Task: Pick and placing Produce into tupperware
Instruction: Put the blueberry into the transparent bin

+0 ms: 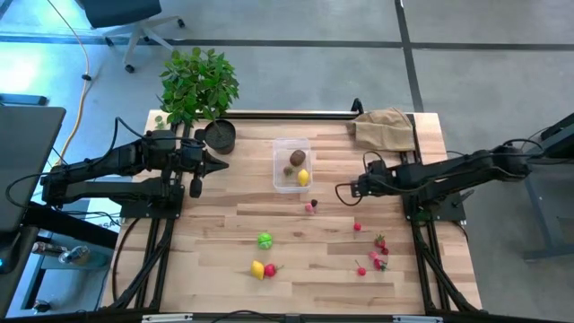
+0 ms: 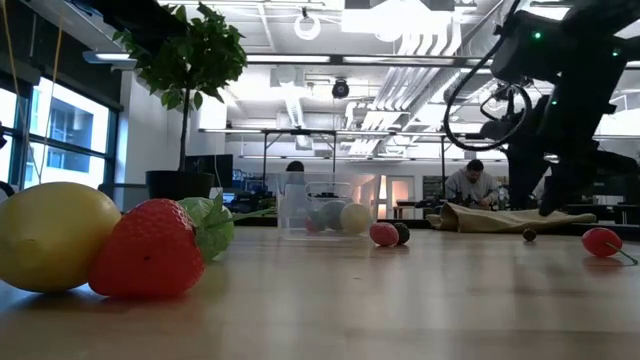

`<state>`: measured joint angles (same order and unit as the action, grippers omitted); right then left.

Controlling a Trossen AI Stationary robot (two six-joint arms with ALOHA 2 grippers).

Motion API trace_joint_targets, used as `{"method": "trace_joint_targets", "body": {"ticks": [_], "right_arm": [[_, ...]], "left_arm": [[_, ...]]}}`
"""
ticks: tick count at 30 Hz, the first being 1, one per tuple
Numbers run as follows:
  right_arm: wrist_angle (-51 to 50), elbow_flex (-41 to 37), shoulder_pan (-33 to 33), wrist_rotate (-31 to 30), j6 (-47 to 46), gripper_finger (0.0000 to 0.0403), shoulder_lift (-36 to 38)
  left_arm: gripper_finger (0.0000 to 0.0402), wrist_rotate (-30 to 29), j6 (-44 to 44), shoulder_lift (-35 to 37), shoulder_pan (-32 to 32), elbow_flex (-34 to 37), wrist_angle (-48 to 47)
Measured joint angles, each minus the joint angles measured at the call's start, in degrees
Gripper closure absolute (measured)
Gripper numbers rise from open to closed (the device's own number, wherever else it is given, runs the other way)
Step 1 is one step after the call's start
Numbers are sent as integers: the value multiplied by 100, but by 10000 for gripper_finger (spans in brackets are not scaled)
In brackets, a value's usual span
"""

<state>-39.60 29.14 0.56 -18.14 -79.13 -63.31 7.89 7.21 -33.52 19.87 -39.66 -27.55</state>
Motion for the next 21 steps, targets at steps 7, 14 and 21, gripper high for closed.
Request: {"method": "trace_joint_targets", "body": {"ticks": [7,14,21], "right_arm": [[-147,-4,-29,-224,74,219,-230],[182,-4,-105,-238,221,219,-698],[425,-4,-169,-69,228,219,-1012]], "left_arm": [[401,-1,0,0,-1,0,0],[401,1,0,0,1,0,0],[401,1,0,0,1,0,0]]}}
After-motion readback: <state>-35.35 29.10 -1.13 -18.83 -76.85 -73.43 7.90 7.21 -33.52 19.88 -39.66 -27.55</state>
